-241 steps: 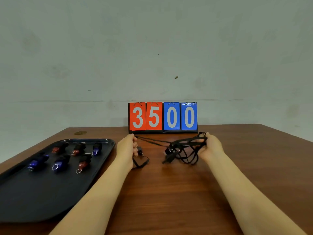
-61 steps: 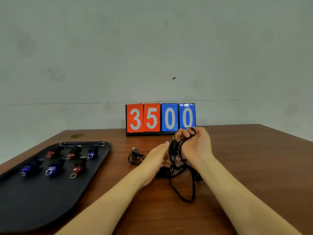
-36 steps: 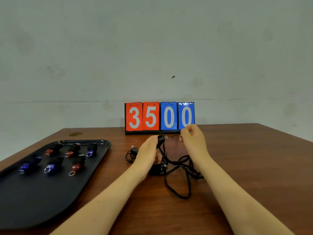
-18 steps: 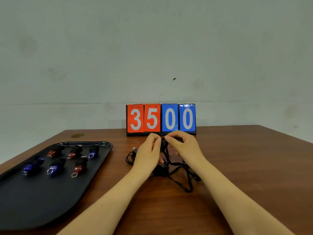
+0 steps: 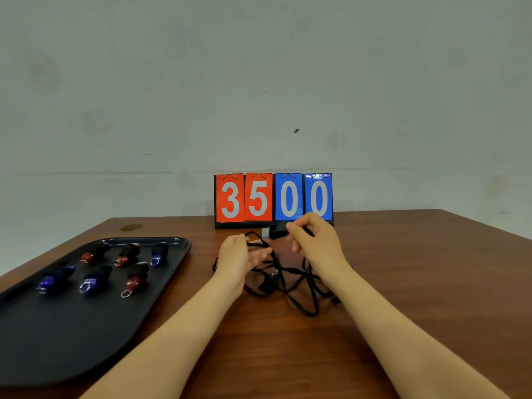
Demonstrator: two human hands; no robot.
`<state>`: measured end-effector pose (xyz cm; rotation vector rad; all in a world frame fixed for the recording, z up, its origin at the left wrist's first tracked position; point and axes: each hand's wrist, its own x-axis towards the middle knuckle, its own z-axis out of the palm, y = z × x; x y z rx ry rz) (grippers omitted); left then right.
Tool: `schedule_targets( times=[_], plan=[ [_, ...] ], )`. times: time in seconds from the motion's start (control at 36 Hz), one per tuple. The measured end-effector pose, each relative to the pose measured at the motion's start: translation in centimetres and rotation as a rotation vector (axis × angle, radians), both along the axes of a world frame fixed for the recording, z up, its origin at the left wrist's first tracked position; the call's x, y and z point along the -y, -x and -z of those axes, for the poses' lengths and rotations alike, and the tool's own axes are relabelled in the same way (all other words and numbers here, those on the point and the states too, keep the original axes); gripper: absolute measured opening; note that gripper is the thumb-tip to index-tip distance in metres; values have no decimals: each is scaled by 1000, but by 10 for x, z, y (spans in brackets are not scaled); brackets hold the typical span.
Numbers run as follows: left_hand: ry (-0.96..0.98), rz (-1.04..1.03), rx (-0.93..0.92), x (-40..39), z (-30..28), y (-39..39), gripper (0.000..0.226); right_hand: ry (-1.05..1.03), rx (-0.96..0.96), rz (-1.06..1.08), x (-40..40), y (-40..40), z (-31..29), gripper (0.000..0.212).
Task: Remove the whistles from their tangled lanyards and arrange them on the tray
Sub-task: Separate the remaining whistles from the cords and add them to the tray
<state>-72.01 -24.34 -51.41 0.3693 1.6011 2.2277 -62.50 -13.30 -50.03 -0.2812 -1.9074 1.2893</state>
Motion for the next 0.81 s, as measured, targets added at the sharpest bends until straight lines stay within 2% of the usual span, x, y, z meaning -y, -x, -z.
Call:
schedule_targets(
  times=[0.06, 0.11, 0.17, 0.22, 0.31, 0.39, 0.47, 0.61, 0.72, 0.81],
  plan=[
    [193, -52, -128, 0, 2, 3, 23, 136, -54, -7, -2, -2, -4, 9],
    [501, -101, -392, 0, 6, 7, 21, 259, -109, -18, -5, -5, -8, 6],
    [654, -131, -560, 1, 10, 8, 21, 307, -132, -28, -7, -8, -11, 6],
    [582, -167, -607, 0, 8, 3, 29, 271, -82, -31, -8, -10, -13, 7],
    [331, -151, -597, 0, 0, -5, 28, 192, 22, -80, -5, -10, -13, 9],
    [326, 59, -606, 1, -4, -10, 29, 152, 76, -116, -1, -8, -11, 10],
    [277, 261, -446, 4, -6, -13, 31, 163, 68, -114, -3, -11, -14, 9],
    [70, 323, -230, 7, -15, -15, 29, 195, 48, -199, -7, -14, -16, 8],
    [163, 333, -293, 10, -11, -11, 34, 150, 108, -216, -4, -12, -13, 8],
    [52, 312, -245, 14, -11, -8, 26, 211, 80, -225, -10, -13, -15, 9]
  ],
)
